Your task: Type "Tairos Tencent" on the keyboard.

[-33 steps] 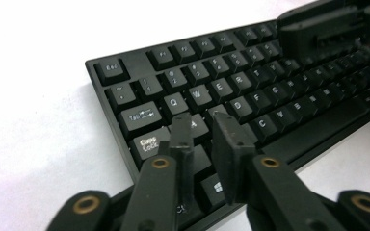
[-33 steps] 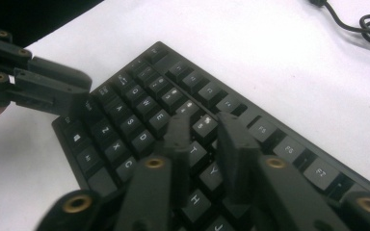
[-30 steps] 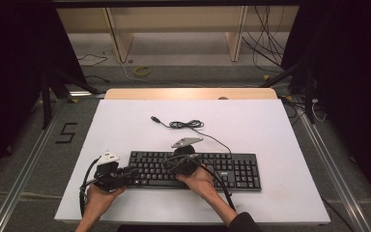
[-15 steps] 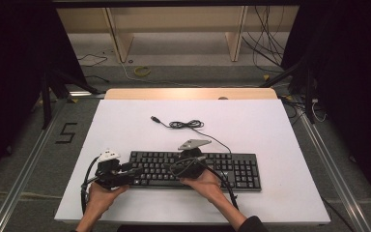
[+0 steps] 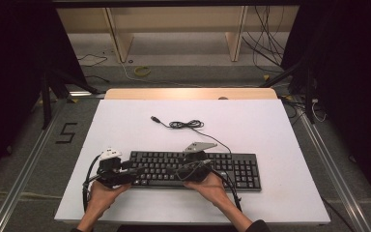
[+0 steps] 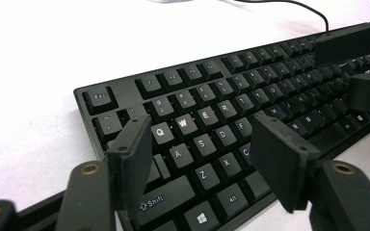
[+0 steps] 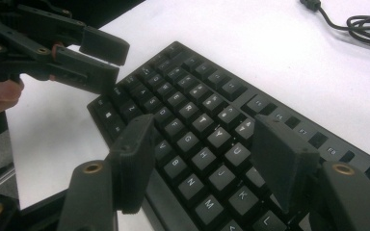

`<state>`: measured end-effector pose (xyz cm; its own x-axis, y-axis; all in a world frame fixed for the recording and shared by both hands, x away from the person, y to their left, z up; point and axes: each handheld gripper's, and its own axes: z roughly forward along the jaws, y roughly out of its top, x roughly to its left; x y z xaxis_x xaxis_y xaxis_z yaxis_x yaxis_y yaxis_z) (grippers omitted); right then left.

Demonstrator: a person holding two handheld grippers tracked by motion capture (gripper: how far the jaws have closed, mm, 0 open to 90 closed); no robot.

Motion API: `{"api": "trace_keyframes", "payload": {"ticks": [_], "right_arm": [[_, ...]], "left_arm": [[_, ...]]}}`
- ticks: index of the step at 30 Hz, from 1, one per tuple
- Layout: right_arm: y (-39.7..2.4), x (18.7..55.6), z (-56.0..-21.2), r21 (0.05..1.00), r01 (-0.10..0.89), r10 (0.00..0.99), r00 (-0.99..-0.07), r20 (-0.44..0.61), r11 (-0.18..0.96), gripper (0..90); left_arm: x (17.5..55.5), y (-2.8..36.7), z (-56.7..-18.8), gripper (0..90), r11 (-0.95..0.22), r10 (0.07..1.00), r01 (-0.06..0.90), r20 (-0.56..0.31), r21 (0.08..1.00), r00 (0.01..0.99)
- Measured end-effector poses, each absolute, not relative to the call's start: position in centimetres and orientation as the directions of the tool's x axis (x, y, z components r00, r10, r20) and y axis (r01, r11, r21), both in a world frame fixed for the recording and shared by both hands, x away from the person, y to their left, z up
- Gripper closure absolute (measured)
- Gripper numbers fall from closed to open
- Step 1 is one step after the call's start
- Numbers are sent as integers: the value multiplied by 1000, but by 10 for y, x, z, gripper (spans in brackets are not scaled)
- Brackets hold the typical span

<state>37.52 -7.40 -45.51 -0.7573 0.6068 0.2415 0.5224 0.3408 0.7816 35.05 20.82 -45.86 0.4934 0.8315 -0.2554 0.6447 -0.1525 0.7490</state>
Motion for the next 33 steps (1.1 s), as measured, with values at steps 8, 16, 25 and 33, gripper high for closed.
{"api": "trace_keyframes", "payload": {"ticks": [8,16,25,33], "right_arm": [[-79,370,-456,784,522,605,-758,245,336,401],[-81,367,-456,790,516,599,-762,246,333,394],[-83,362,-456,794,511,592,-767,248,328,376],[-85,357,-458,800,501,579,-777,247,331,346]], "left_arm": [[353,207,-457,374,-156,831,643,-253,750,496],[356,205,-457,380,-160,829,640,-249,751,500],[360,202,-456,481,-167,822,642,-254,748,510],[368,197,-457,698,-202,815,646,-240,736,528]]}}
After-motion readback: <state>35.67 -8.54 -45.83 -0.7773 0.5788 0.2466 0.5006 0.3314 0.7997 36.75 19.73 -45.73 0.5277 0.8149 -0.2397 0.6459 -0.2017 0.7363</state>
